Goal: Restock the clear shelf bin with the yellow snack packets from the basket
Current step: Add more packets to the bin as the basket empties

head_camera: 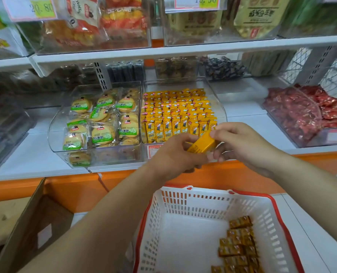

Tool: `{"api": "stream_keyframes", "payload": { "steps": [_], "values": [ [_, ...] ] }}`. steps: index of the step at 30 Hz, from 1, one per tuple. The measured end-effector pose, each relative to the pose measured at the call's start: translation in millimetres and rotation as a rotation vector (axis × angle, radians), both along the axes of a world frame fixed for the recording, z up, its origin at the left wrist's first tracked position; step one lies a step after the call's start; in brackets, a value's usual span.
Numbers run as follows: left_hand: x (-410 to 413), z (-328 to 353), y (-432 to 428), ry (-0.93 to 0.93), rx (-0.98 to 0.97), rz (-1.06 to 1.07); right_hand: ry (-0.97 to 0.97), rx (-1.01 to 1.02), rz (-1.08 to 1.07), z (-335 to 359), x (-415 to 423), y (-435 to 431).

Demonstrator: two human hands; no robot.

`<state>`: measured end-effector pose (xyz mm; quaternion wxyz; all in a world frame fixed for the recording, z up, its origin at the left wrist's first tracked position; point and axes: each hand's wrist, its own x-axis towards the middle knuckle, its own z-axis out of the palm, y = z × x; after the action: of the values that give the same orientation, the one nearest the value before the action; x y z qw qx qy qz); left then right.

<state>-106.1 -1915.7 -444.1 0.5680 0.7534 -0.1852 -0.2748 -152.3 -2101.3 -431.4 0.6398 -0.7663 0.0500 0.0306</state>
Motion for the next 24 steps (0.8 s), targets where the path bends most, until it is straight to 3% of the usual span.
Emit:
{"api": "stream_keyframes", "payload": {
  "steps": [4,10,16,24],
  "values": [
    [8.2,-1.9,6.2,0.110,-0.051,0.062,-0.073,0.120,0.031,-4.0,-0.3,-14.5],
    [18.0,-0.3,15.1,0.064,-0.116,0.171,-0.163,-0.034,0.040,-10.3,-1.2,-17.1],
    [19.7,2.4,16.0,0.181,-0.286,0.230,-0.196,-0.125,0.132,-11.9,-4.8,-1.9],
    [17.8,2.1,17.8,0.107,-0.255,0.117,-0.221,-0.125,-0.091,-9.0,5.5,10.9]
  ]
}}
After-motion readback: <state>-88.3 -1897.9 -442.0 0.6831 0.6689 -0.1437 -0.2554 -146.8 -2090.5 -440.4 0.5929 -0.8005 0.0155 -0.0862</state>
